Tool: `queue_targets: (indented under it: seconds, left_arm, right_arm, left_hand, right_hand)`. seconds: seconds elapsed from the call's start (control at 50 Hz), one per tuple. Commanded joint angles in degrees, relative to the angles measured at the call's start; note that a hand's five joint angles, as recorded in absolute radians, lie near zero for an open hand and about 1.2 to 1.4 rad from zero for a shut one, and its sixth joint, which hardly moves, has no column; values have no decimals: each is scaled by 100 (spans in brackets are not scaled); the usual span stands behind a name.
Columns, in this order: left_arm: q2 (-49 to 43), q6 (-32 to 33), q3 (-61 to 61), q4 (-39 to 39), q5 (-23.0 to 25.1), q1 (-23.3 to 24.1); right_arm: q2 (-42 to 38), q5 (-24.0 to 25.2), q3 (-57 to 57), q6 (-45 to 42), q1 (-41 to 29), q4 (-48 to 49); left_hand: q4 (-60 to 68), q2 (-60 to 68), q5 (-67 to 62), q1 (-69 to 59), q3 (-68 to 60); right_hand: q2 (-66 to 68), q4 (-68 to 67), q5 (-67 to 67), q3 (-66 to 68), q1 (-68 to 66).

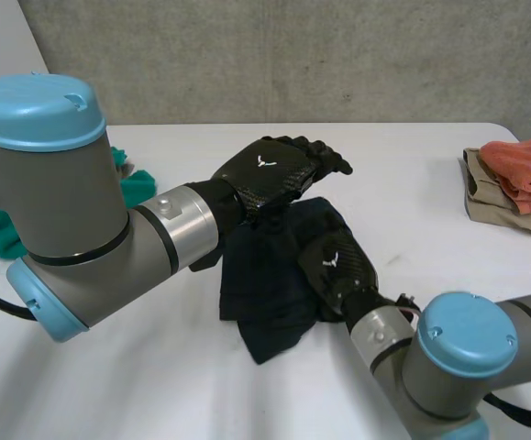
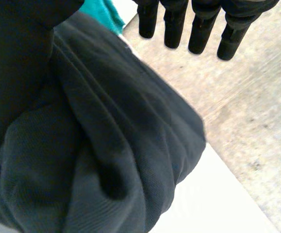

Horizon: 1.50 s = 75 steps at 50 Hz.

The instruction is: Fold the laundry.

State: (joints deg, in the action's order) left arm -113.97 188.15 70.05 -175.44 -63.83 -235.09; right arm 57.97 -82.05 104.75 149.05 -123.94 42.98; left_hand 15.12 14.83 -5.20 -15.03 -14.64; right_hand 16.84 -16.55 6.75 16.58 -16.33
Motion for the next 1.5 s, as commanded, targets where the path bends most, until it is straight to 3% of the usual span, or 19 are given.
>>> queue_targets:
  seconds: [0.02,0.06,0.24,0.46,0.62,0.66,0.76,0.84,0.96,1.0,1.08,1.2,1.32,1.5]
  left_arm:
    - [15,-7,0,1,-24,-11]
    - [24,-7,0,1,-24,-11]
    - [147,-7,-18,-26,-33,-46]
    - [692,-367,-141,-333,-288,-125]
    - [665,-402,-70,-377,-297,-107]
    - [613,-402,-53,-377,-297,-90]
    - [525,-402,-18,-377,-297,-90]
    - [437,-402,35,-377,-297,-81]
    - [375,-402,70,-377,-297,-29]
    - [375,-402,70,-377,-297,-20]
    - [375,-393,70,-377,-288,-2]
    - [384,-393,70,-377,-288,95]
    - [393,-402,79,-377,-306,130]
    - [419,-411,219,-377,-323,235]
  right_arm:
    - [-374,40,-701,352,1,-71]
    - [-523,75,-1007,518,27,-167]
    - [-164,84,-1984,1212,334,-466]
    - [373,76,-3477,2355,2072,-361]
    - [-329,207,-4392,2901,3541,-80]
    - [-566,356,-4489,2901,3858,-45]
    - [-1768,1522,-4788,2876,4614,34]
    - [-2280,2130,-4728,2691,5009,192]
    - [-2510,2965,-4508,2576,5818,290]
    - [-2554,3508,-4429,2576,5977,281]
    - [-2414,4047,-4306,2646,6004,342]
    - [-2141,4171,-4270,2690,6144,404]
    - [-1904,4180,-4323,3383,6224,509]
    - [-2360,4426,-4173,4096,6250,1862]
  left_hand:
    - [317,346,-309,-326,-364]
    - [317,346,-309,-326,-364]
    - [317,346,-309,-326,-364]
    - [452,480,-443,-460,-499]
    - [452,480,-443,-460,-499]
    - [452,480,-443,-460,-499]
    - [452,480,-443,-460,-499]
    - [452,480,-443,-460,-499]
    - [452,480,-443,-460,-499]
    - [452,480,-443,-460,-499]
    - [452,480,-443,-460,-499]
    - [452,480,-443,-460,-499]
    - [452,480,-443,-460,-499]
    - [469,497,-460,-477,-516]
  right_hand:
    - [3787,-3816,3796,3813,-3837]
    - [6307,-6336,6316,6333,-6358]
    - [6316,-6345,6325,6342,-6367]
    - [6316,-6345,6325,6342,-6367]
    - [6316,-6345,6325,6342,-6367]
    - [6316,-6345,6325,6342,-6367]
    - [6316,-6345,6325,6342,-6367]
    - [6316,-6345,6325,6342,-6367]
    - [6316,-6345,6325,6342,-6367]
    - [6316,-6345,6325,6342,-6367]
    - [6316,-6345,6325,6342,-6367]
    - [6316,-6345,6325,6342,-6367]
    - [6316,-6345,6325,6342,-6367]
    - [6316,-6345,6325,6342,-6367]
